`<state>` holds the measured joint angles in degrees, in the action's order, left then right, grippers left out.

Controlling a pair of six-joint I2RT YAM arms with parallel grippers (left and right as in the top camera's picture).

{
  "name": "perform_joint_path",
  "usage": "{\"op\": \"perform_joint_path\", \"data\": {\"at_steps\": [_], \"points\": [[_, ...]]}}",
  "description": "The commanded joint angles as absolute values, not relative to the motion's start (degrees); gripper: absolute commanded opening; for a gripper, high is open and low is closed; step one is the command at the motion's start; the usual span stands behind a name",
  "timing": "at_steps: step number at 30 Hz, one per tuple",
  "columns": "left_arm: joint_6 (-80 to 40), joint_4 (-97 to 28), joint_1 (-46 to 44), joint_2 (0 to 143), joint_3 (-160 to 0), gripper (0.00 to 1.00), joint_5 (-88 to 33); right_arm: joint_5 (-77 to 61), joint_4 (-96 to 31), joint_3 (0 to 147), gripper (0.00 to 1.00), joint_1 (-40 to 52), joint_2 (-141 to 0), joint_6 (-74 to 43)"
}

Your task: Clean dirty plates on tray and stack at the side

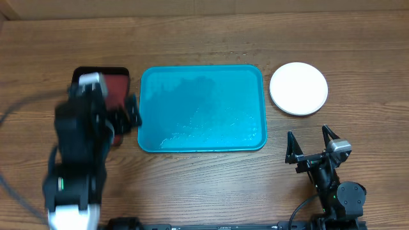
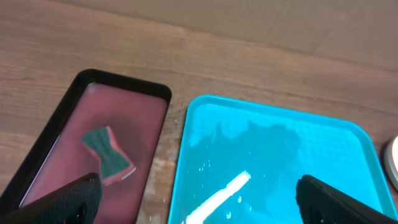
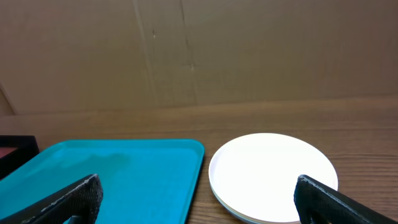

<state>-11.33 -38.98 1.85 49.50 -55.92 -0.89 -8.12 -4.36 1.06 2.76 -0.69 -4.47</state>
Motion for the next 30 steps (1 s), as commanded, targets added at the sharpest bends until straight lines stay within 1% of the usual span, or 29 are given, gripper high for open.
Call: {"op": "perform_joint_path", "data": {"at_steps": [1, 6, 9, 20, 23, 28, 30], "points": [[-9.8, -38.5, 1.8, 41.3, -50.8, 1.0, -1.0, -7.5, -4.1, 0.5, 1.0, 2.9, -0.2, -4.3], [-6.9, -36.7, 1.8, 34.7, -44.4, 1.0, -0.4, -7.6, -4.1, 0.5, 1.0, 2.9, -0.2, -4.3], [-5.0, -31.6, 2.0, 30.8, -38.4, 1.0, -0.4, -7.6, -4.1, 0.5, 1.0, 2.9, -0.2, -4.3], [-4.9, 1.0, 2.4, 13.8, -11.7, 1.0, -0.4, -7.5, -4.1, 0.5, 1.0, 2.9, -0.2, -4.3], [-5.0, 7.0, 3.7, 10.3, -6.7, 1.0, -0.5, -7.6, -4.1, 0.5, 1.0, 2.9, -0.2, -4.3], [-5.2, 12.6, 5.6, 5.8, -1.1, 1.0, -1.1, -7.6, -4.1, 0.5, 1.0, 2.9, -0.2, -4.3], [-5.1, 11.1, 5.8, 3.8, -0.3, 1.0, -1.5, -7.6, -4.1, 0.5, 1.0, 2.9, -0.2, -4.3]]}}
